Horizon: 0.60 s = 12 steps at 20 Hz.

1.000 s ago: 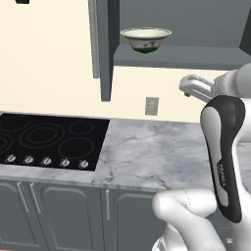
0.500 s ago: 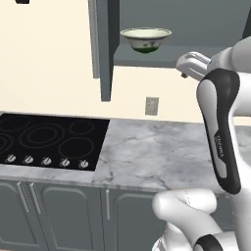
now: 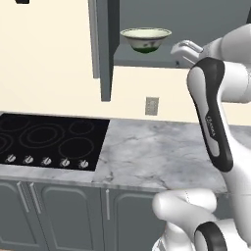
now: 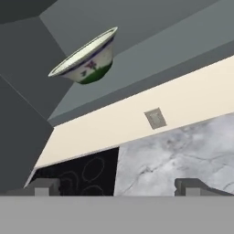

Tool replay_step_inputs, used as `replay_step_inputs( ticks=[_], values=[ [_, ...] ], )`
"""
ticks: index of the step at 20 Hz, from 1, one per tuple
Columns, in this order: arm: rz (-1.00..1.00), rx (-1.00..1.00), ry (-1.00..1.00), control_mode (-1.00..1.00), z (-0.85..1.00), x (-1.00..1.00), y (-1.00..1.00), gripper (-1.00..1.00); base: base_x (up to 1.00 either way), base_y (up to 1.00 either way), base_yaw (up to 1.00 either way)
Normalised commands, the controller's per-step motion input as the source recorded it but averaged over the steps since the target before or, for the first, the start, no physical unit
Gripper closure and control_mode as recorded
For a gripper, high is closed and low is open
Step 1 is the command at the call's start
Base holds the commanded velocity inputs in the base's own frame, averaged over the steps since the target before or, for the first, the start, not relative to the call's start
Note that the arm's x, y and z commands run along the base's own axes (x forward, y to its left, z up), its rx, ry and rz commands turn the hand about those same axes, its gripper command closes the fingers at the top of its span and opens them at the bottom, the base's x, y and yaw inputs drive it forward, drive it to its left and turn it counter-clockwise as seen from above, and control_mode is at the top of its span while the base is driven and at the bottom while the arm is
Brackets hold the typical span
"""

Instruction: Pick up the bowls from the cabinet and place each bowl in front of a stool on the dining counter.

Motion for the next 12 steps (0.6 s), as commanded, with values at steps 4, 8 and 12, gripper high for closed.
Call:
replay_step_inputs(
  ticks=[4,8,12],
  values=[
    [0.0,0.02,0.0,-1.0,0.34,0.54,0.0,-1.0,0.0,0.0,0.0],
    [-0.01,0.03,0.0,-1.0,0.19,0.62,0.0,-1.0,0.0,0.0,0.0],
    [-0.01,0.02,0.0,-1.0,0.02,0.7,0.0,-1.0,0.0,0.0,0.0]
  ],
)
